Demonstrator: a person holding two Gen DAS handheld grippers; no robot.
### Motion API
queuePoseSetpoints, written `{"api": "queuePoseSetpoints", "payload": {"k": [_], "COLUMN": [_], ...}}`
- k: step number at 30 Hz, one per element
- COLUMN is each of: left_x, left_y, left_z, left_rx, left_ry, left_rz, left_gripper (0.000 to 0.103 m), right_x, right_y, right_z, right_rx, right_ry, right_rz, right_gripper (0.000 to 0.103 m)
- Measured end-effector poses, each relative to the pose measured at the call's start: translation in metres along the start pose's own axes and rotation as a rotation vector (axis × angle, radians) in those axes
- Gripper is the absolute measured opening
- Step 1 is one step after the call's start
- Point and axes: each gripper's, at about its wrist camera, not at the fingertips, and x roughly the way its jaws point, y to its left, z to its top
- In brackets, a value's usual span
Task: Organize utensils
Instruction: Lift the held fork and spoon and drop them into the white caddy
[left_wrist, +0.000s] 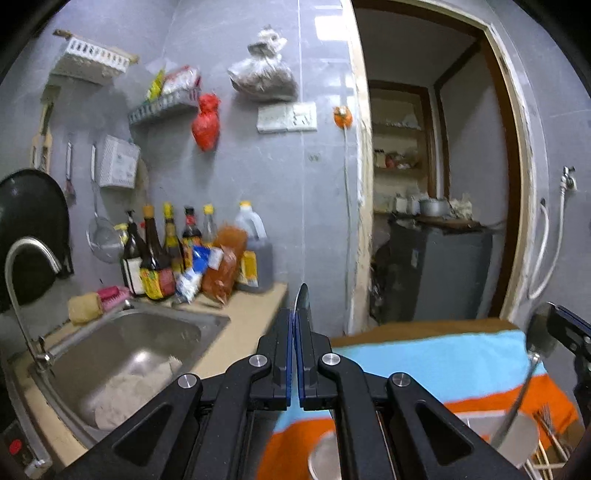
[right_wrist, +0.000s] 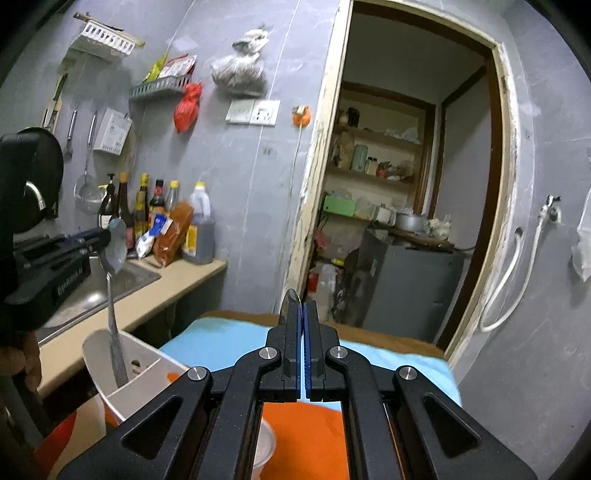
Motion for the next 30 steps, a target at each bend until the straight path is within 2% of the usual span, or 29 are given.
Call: {"api": "queuePoseSetpoints", "payload": {"k": [7,12,13,14,15,16,17,18,20,22,23,25,26,28,30], "left_x": [-0.004,-0.007,-0.007,-0.007,-0.008,-0.009,-0.010,-0.013,-0.019,-0.026,-0.029,-0.037,-0.042,-0.055,-0.064], "left_y": [0.010,0.014,0.014,0.014,0.014,0.014,0.013,0.012,0.010,0.005,0.003,-0.004,-0.008,-0.014,-0.023], "left_z": [-0.017,-0.020,-0.020,-0.020,-0.020,-0.020,-0.020,-0.020,-0.019,-0.018,-0.017,-0.015,-0.014,-0.013,-0.011], "left_rx": [-0.097,-0.148,-0.157,-0.169,-0.182,-0.190,-0.199,-0.208,-0.226,-0.237,-0.235,-0.236,-0.242,-0.262,-0.269], "left_ry": [0.105,0.184,0.198,0.216,0.234,0.242,0.249,0.250,0.237,0.228,0.230,0.222,0.211,0.179,0.159], "left_rz": [-0.099,-0.215,-0.228,-0.245,-0.258,-0.264,-0.275,-0.284,-0.299,-0.309,-0.311,-0.311,-0.307,-0.297,-0.284], "left_gripper": [0.005,0.007,0.007,0.009,0.013,0.016,0.026,0.039,0.054,0.058,0.062,0.073,0.084,0.096,0.101], "right_x": [0.006,0.008,0.007,0.006,0.005,0.003,0.002,0.000,-0.005,-0.010,-0.014,-0.022,-0.028,-0.040,-0.051], "right_y": [-0.013,-0.020,-0.022,-0.026,-0.029,-0.034,-0.039,-0.045,-0.055,-0.065,-0.072,-0.082,-0.089,-0.101,-0.114], "right_z": [-0.019,-0.031,-0.032,-0.034,-0.035,-0.036,-0.037,-0.039,-0.042,-0.043,-0.045,-0.044,-0.045,-0.046,-0.047], "right_rx": [0.100,0.160,0.171,0.192,0.215,0.251,0.278,0.308,0.340,0.357,0.362,0.361,0.355,0.342,0.322], "right_ry": [0.074,0.123,0.126,0.129,0.131,0.129,0.126,0.126,0.125,0.117,0.107,0.084,0.072,0.042,0.014], "right_rz": [0.106,0.182,0.190,0.202,0.212,0.218,0.219,0.223,0.223,0.214,0.200,0.174,0.150,0.103,0.066], "right_gripper": [0.002,0.005,0.007,0.016,0.023,0.038,0.046,0.047,0.047,0.051,0.058,0.067,0.076,0.091,0.094]}}
